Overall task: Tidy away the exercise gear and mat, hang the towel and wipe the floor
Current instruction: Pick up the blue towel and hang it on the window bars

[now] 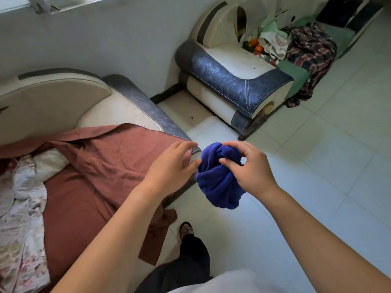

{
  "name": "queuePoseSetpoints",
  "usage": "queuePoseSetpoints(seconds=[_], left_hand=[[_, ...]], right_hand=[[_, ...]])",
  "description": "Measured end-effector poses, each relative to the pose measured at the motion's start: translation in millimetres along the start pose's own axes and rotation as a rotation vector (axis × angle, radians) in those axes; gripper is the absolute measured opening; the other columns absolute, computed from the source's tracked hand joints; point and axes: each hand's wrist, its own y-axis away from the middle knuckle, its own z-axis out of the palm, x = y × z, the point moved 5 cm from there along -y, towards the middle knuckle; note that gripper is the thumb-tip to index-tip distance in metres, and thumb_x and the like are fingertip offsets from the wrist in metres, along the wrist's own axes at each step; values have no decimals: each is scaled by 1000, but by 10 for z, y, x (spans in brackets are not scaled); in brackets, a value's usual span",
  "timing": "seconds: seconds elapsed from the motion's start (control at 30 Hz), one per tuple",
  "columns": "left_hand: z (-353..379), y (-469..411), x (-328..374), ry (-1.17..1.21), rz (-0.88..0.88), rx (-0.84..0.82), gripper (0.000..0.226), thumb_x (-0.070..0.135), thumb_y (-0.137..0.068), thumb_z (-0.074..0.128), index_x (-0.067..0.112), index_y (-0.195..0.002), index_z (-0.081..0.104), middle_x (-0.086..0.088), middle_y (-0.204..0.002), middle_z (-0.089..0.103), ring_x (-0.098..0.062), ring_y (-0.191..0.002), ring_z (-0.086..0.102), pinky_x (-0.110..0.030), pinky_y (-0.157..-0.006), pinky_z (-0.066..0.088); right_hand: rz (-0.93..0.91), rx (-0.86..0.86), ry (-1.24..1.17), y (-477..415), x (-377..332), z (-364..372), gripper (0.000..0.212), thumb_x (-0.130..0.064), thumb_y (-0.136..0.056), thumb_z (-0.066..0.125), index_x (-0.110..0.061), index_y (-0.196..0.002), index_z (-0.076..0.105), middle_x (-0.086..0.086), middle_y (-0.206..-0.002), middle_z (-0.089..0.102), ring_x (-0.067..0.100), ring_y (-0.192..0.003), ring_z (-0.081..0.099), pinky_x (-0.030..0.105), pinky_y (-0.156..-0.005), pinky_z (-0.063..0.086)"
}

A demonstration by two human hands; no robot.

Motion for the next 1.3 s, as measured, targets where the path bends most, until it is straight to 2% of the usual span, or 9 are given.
queuePoseSetpoints(seconds=[0.17,0.3,0.4,0.47,0.63,0.77,0.93,1.13,1.3], left_hand=[[-416,-640,-194,-22,35,9,43,38,-89,54,29,-130,47,8,-132,49,-9,-117,47,-21,-89,36],[-631,-1006,-333,-29,49,17,42,40,-89,54,29,-130,47,8,-131,49,-8,-115,48,-23,-89,38],[-731,-1203,-473,-13,44,40,42,40,-89,55,27,-129,48,7,-128,51,-7,-109,51,-19,-86,36],[-776,-1347,-551,-11,38,58,41,39,-89,55,26,-128,49,7,-128,52,-8,-112,50,-20,-88,37],[-818,-1836,-640,-14,-2,84,42,41,-89,54,29,-128,47,8,-127,52,-7,-112,49,-24,-88,41],[-763,-2432,-601,-20,-40,82,44,45,-88,52,31,-129,46,8,-127,51,-11,-101,56,-32,-88,47],[-652,-3443,-496,-10,-69,119,42,45,-88,52,32,-127,47,9,-126,52,-9,-113,50,-34,-92,46],[-551,-4617,-284,-2,-97,143,41,43,-88,54,30,-127,48,8,-125,53,-9,-112,50,-27,-91,42],[-608,-5199,-324,37,-151,196,39,41,-88,56,29,-125,51,10,-124,53,-9,-110,51,-27,-91,41]], right_hand=[[-64,73,2,-732,-296,54,33,-13,-78,72,-37,-99,62,-17,-100,60,-8,-94,53,3,-71,39],[-96,100,11,-1174,-401,87,31,-11,-77,72,-30,-101,65,-17,-100,61,-7,-93,54,3,-75,37],[-104,90,6,-1469,-414,111,33,-10,-77,72,-34,-99,64,-18,-100,61,-4,-94,55,6,-78,40],[-106,76,14,-1666,-398,122,33,-11,-77,72,-35,-98,64,-16,-100,62,-3,-94,56,7,-79,41],[-115,40,27,-2226,-318,92,28,-12,-78,72,-27,-101,66,-14,-100,63,-4,-94,55,3,-79,37],[-121,21,2,-2824,-192,-49,28,-12,-78,72,-25,-102,66,-19,-98,61,-10,-91,53,2,-77,36],[-143,-20,-25,-3786,90,-359,30,-10,-78,72,-28,-102,65,-11,-104,64,-3,-95,56,8,-81,41],[-199,-74,46,-4973,254,-823,30,-10,-77,72,-28,-101,66,-10,-102,64,-2,-95,56,8,-84,40],[-223,-123,53,-5727,311,-937,30,-12,-78,72,-28,-102,66,-12,-100,63,-5,-92,54,7,-81,40]])
